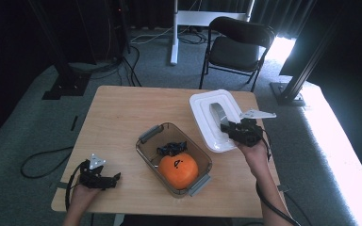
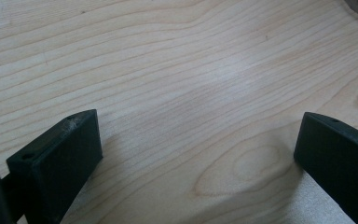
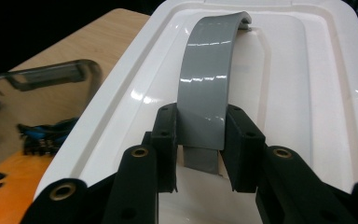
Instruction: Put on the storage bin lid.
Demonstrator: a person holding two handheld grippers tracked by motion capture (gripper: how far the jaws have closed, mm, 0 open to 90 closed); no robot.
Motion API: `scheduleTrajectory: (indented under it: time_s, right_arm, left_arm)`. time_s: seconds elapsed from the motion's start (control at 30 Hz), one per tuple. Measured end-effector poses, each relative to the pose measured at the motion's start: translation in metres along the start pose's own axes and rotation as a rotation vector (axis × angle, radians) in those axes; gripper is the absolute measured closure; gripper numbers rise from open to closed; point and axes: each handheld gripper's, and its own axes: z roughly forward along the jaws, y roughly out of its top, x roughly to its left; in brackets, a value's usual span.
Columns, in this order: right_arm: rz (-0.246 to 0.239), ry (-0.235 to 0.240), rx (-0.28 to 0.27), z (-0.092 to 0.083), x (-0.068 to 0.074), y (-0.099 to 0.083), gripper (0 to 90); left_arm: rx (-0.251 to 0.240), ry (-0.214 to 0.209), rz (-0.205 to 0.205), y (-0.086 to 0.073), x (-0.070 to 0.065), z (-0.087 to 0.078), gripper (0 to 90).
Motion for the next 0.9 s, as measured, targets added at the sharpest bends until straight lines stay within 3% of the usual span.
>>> scheduleTrajectory:
  time_s: [0.33, 0.63, 0.7, 0.9]
  right_arm:
    - [-0.081, 0.082, 0.003, -0.003, 0.036, -0.001, 68.1]
    - [-0.117, 0.201, 0.023, 0.006, 0.062, -0.005, 68.1]
    - [-0.150, 0.237, 0.039, 0.012, 0.076, -0.007, 68.1]
    - [-0.191, 0.280, 0.066, 0.021, 0.095, -0.011, 68.1]
  left_arm:
    - [0.000, 0.000, -0.002, 0.000, 0.000, 0.000, 1.2]
    - [0.000, -0.001, -0.003, 0.000, 0.000, 0.000, 1.1]
    - [0.000, -0.001, -0.003, 0.000, 0.000, 0.000, 1.1]
    - [0.000, -0.001, -0.002, 0.000, 0.000, 0.000, 1.1]
